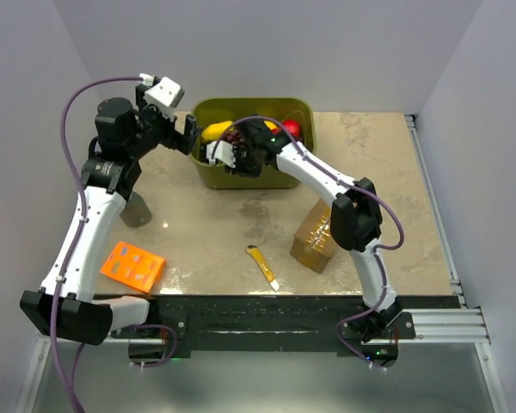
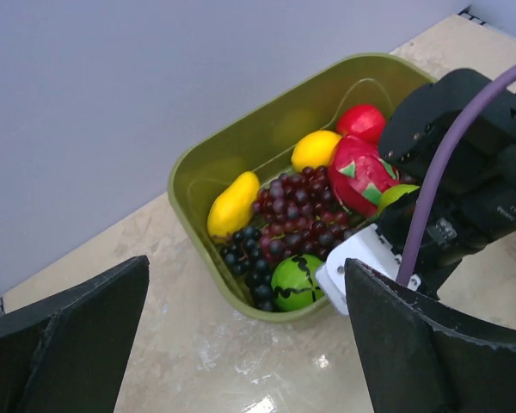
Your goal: Unpack the express box
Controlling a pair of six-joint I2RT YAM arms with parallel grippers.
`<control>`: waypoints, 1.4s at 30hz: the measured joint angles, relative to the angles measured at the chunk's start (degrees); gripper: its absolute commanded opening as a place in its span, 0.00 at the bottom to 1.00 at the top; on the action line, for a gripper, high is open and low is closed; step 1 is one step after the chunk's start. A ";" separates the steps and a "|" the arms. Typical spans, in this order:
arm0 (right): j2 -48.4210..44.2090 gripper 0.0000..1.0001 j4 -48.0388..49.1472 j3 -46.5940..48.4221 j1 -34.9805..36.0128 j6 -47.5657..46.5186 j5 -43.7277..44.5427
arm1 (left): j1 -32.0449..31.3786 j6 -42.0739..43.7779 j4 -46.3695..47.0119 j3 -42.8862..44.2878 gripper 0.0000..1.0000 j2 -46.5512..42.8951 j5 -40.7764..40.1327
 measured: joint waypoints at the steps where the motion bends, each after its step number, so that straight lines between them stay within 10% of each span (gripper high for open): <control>1: 0.46 0.30 1.84 0.20 0.61 0.09 0.11 | 0.50 0.00 -0.02 -0.02 1.00 -0.37 0.02; 10: -6.23 0.85 17.46 -11.85 -0.37 3.50 6.03 | 1.62 0.02 -0.13 -0.85 1.00 -1.86 1.05; 23: -47.25 0.70 22.38 -41.83 1.01 25.88 -5.42 | 1.62 0.00 -4.09 -2.54 0.98 -0.70 3.23; 42: -33.33 0.63 24.04 -60.33 19.34 50.84 4.96 | 1.62 -1.55 -13.92 -8.26 0.98 -7.32 4.09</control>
